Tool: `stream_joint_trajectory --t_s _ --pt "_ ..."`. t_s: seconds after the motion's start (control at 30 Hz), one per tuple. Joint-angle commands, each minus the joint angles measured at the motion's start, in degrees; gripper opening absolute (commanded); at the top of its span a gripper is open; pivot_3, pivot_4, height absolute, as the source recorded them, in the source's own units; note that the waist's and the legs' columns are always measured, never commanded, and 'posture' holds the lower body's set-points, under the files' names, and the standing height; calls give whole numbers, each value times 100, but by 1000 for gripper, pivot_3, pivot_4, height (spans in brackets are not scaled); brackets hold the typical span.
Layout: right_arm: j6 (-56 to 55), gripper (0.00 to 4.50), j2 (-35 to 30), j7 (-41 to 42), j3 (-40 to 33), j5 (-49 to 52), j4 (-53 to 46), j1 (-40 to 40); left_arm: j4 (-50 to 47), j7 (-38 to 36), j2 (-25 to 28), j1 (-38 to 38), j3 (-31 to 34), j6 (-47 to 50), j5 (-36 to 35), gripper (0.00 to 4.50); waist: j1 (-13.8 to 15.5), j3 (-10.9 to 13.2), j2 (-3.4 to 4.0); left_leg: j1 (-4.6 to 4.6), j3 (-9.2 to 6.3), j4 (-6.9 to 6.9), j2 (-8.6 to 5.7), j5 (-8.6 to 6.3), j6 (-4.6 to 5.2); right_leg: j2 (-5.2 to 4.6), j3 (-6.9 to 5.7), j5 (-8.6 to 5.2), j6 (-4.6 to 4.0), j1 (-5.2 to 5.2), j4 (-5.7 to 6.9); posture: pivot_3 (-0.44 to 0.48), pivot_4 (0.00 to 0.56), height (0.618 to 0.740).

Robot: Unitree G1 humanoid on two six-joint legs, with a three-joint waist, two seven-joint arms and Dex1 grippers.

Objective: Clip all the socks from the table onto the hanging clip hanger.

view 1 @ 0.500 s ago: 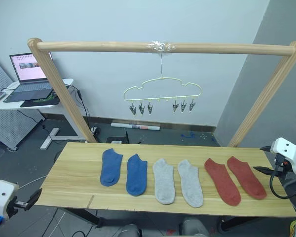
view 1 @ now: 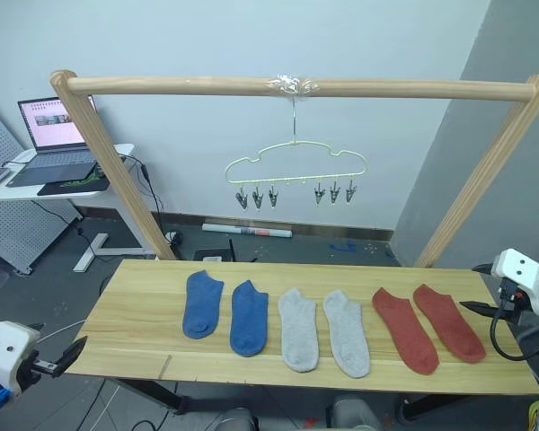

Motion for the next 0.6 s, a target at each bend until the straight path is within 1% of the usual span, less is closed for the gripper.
stream_joint_trajectory --t_s 0.03,0.27,0.37,0.5,0.6 --pt "98 4500 -79 -32 -287 256 -243 -75 -213 -45 39 -55 187 71 -215 4469 0 0 0 0 0 0 0 0 0 0 0 0 0 0 0 -134 0 740" --pt "76 4500 -26 -98 -362 332 -507 59 -367 17 5 -7 219 125 -306 4469 -1 -2 -2 0 1 0 1 0 0 1 1 0 0 0 0 -139 0 740" --pt "41 4500 9 -116 -381 366 -794 231 -513 77 -75 -8 261 224 -419 4469 -2 -2 -1 0 1 0 1 0 0 1 1 0 0 0 -1 -148 0 740" --pt "340 4500 193 -148 -466 679 -1811 628 -945 247 -323 -29 210 422 -529 4469 -2 -4 -1 -1 1 0 3 0 0 1 1 0 0 1 0 -163 0 740" --pt "642 4500 318 -270 -585 925 -2772 985 -1569 519 -660 -94 2 849 -652 4469 0 3 -6 -1 1 2 5 0 0 3 2 0 0 17 1 -177 21 740"
